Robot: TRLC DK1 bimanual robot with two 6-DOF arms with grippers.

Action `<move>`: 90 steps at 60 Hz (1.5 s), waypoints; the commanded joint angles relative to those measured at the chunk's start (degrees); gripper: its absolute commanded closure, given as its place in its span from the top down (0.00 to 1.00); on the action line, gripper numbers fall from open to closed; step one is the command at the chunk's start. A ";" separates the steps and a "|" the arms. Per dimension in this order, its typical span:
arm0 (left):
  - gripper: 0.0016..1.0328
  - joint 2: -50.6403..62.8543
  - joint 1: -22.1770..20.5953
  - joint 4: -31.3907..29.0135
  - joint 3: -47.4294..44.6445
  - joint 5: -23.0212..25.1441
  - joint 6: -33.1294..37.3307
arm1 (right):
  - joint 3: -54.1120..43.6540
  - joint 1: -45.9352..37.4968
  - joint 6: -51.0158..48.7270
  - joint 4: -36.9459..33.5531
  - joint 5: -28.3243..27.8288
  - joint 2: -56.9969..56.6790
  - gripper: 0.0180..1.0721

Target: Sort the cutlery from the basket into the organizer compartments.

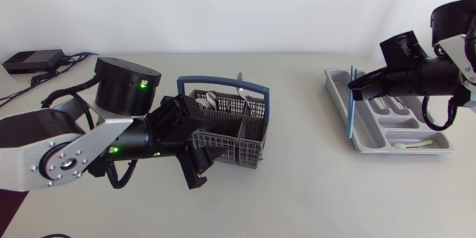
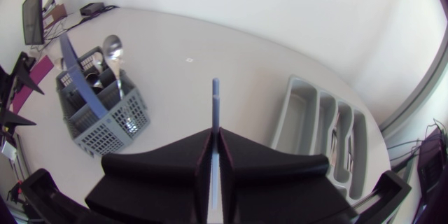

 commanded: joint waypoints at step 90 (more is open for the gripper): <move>0.72 -12.62 14.95 -2.38 -4.35 0.15 -0.99 | 41.26 -9.70 6.36 -5.52 11.58 54.59 0.41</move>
